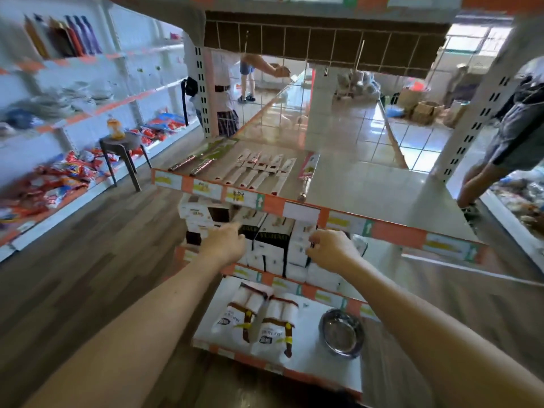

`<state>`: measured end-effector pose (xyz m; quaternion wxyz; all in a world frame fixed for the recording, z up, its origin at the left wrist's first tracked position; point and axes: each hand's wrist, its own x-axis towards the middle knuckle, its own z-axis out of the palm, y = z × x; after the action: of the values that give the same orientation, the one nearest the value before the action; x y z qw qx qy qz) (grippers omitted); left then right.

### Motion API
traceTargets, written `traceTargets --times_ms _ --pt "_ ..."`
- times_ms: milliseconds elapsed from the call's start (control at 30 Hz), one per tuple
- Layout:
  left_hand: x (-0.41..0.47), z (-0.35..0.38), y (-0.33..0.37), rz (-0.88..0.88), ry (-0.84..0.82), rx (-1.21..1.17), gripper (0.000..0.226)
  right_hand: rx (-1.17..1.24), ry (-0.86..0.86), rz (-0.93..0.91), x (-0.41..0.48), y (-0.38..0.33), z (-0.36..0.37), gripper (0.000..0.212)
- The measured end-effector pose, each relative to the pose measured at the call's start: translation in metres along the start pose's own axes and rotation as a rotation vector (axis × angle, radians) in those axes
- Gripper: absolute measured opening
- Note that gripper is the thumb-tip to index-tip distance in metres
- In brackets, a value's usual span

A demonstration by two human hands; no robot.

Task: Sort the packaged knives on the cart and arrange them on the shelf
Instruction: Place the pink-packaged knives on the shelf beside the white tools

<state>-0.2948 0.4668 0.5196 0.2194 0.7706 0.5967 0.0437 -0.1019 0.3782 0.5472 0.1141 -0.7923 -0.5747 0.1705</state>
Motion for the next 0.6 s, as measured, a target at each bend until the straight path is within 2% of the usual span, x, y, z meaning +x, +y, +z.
traceTargets --times_ms 300,500,600 --pt "-0.016 0.047 0.041 0.115 -0.124 0.109 0.047 0.099 -0.067 0.209 -0.051 0.066 0.025 0.033" --pt "-0.039 0.122 0.080 0.183 -0.327 0.155 0.048 0.054 -0.169 0.403 -0.105 0.123 0.049 0.033" --pt "-0.058 0.153 0.097 0.273 -0.436 0.198 0.048 0.107 -0.150 0.482 -0.135 0.153 0.050 0.034"
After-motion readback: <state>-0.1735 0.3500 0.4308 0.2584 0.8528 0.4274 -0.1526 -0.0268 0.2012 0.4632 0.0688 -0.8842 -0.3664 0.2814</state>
